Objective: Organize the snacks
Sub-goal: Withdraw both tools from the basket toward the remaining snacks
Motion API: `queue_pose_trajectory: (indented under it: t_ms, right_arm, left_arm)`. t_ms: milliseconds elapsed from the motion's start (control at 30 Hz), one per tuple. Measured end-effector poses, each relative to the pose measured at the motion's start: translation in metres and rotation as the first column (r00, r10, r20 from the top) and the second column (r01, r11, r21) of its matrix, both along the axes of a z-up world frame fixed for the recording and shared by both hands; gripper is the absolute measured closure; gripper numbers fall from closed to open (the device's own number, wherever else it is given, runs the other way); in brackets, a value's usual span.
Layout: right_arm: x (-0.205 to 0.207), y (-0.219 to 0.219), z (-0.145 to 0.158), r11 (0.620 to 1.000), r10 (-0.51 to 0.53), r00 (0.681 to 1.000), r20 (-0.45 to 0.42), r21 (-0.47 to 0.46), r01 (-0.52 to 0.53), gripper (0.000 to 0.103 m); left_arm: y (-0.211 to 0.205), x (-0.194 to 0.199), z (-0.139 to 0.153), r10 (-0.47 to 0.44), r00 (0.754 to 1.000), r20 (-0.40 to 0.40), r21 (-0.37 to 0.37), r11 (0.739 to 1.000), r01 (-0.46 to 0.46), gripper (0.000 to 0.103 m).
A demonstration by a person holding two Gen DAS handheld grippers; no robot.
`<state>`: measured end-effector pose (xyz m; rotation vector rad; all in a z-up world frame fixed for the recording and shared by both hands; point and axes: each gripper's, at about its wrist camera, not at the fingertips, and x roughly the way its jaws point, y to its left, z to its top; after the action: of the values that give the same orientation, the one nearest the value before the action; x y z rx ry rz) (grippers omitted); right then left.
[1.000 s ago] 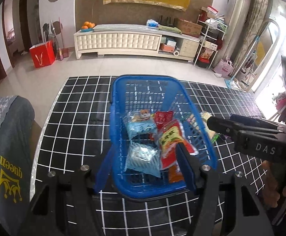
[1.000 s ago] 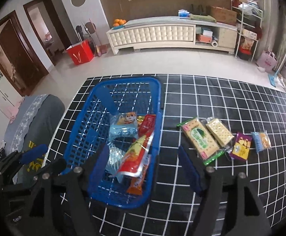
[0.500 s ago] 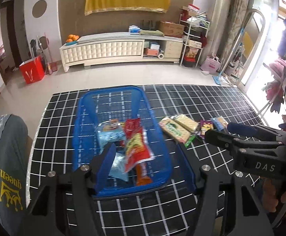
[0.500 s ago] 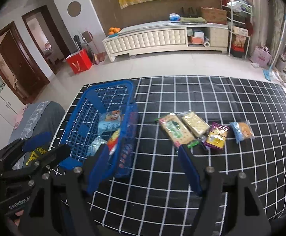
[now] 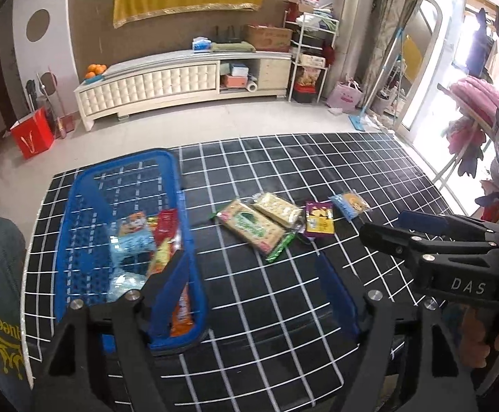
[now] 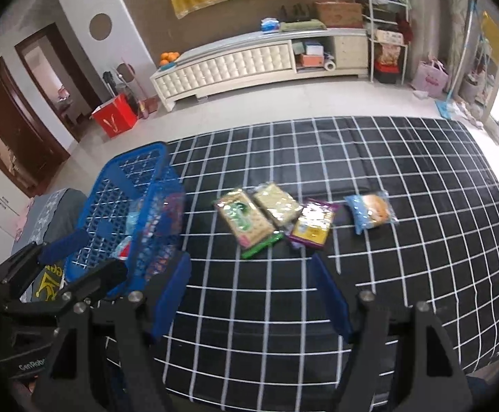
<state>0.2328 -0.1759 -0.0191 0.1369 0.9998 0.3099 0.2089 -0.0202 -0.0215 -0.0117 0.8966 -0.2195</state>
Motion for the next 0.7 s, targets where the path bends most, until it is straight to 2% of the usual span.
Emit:
queue_pose_trajectory:
  t_ms: [433,600,700]
  right_arm:
    - [0.034,-0.071,-0.038,0.996,-0.084,0.994,-0.068,0.007,0.085,0.027]
    - [0.052,-0.091,-0.06,0.994,-0.106,0.989,-0.106,0.004,0.108,0.027]
    - [0.063,-0.1,-0.072,0.994,-0.111,0.989,-0.097,-0.02,0.109,0.027]
  left_arm:
    - [-0.074,0.047,-0.037,-0.078,0.993,-0.085,0.012,0.997,0.08,0.028]
    - [-0.095,0.071,-0.064,-0.09,0.986,-0.142,-0.002,0.996,0.091,0.028]
    - [-0.104,0.084,-0.08,-0.107,0.979,-0.171,-0.018,0.994,0.106,0.028]
